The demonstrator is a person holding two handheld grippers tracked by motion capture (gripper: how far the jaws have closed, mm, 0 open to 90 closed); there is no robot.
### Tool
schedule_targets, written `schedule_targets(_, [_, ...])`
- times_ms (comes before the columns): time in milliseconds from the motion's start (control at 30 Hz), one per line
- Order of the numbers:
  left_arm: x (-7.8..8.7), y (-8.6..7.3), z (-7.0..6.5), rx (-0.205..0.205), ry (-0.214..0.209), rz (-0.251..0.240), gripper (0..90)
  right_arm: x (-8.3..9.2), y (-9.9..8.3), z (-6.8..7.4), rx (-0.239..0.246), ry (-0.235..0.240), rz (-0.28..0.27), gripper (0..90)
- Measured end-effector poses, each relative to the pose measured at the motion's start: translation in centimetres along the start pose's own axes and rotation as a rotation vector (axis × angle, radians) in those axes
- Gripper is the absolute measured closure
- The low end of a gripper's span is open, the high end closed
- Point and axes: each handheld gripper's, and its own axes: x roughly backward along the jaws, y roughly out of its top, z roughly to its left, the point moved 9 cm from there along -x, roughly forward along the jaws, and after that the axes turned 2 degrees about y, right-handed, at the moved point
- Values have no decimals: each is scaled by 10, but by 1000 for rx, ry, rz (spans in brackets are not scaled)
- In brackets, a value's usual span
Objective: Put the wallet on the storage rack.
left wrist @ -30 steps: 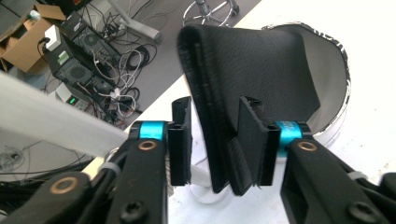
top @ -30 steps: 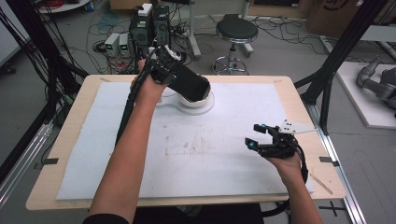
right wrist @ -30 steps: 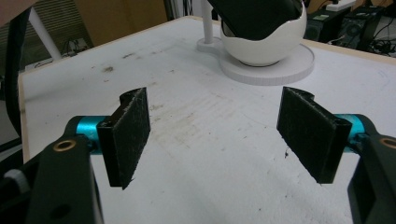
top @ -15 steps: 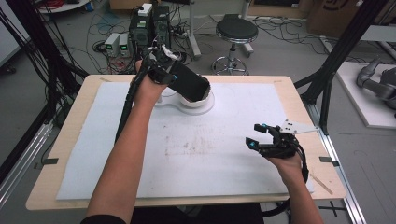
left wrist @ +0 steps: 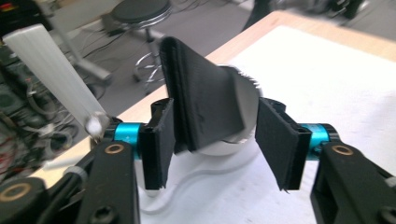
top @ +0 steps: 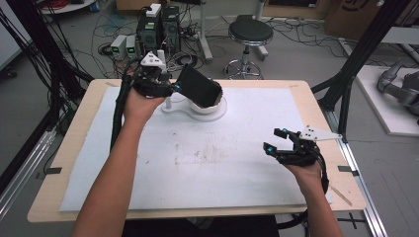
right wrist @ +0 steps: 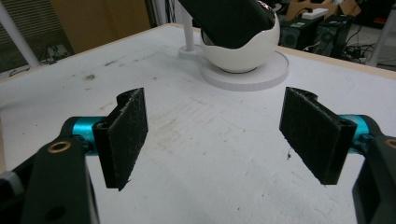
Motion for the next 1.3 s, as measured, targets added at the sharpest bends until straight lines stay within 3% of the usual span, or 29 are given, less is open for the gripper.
schedule_targets(200, [22,-22,-6,30,-72,-50,397,2,-1,-3,-4,-15,1,239])
schedule_targets(400, [39,-48,-5,58,-108,-79,335,4,-1,-6,-11,-24,-2,235])
schedule_targets(533, [46,-59,-9,59,-111,-105,282,6,-2,-8,-15,-33,-1,232])
schedule_targets(667, [52,-77,-16,44,-145,-104,214,8,-4,-10,-18,-46,3,229])
schedule_targets(767, [58,-91,-24,48,-178,-142,190,8,-7,-14,-26,-59,1,229])
schedule_targets(967, [58,-114,-26,17,-189,-132,111,5,-14,-20,-41,-62,22,222])
schedule_targets(1167, [55,-136,-27,37,-206,-127,68,4,-14,-20,-39,-62,19,222])
schedule_targets(1200, [53,-142,-30,34,-222,-125,68,4,-14,-20,-42,-60,23,222])
schedule_targets(1300, [51,-147,-34,3,-214,-100,62,2,-14,-21,-36,-65,25,222])
